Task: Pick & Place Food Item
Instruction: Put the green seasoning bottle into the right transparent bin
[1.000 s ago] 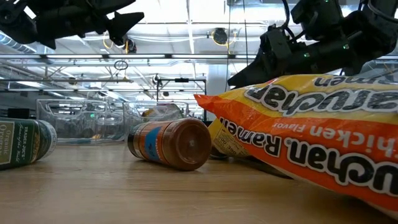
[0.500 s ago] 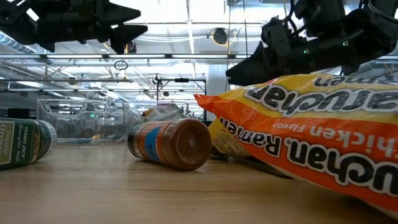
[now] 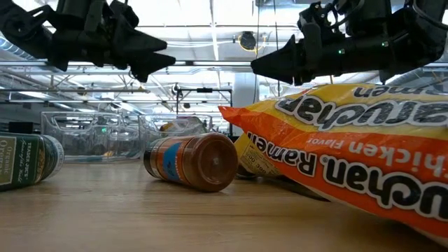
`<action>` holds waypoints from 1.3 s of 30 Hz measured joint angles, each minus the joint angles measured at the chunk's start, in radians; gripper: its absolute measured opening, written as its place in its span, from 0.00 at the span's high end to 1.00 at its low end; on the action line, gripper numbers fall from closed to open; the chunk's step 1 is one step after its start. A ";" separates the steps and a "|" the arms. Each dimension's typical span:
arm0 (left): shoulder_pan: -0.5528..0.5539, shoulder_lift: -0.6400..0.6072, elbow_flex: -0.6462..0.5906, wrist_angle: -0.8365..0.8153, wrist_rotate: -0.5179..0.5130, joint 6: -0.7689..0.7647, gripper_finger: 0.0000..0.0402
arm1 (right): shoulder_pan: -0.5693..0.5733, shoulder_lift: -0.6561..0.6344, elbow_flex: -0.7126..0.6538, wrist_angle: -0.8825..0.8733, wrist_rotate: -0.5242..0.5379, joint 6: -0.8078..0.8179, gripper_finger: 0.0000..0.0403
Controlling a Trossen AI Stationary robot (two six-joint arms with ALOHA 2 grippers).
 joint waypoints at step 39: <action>-0.631 -0.014 0.348 -1.099 -0.689 -0.761 0.36 | 0.193 -0.001 0.066 -0.145 -0.173 -0.051 0.54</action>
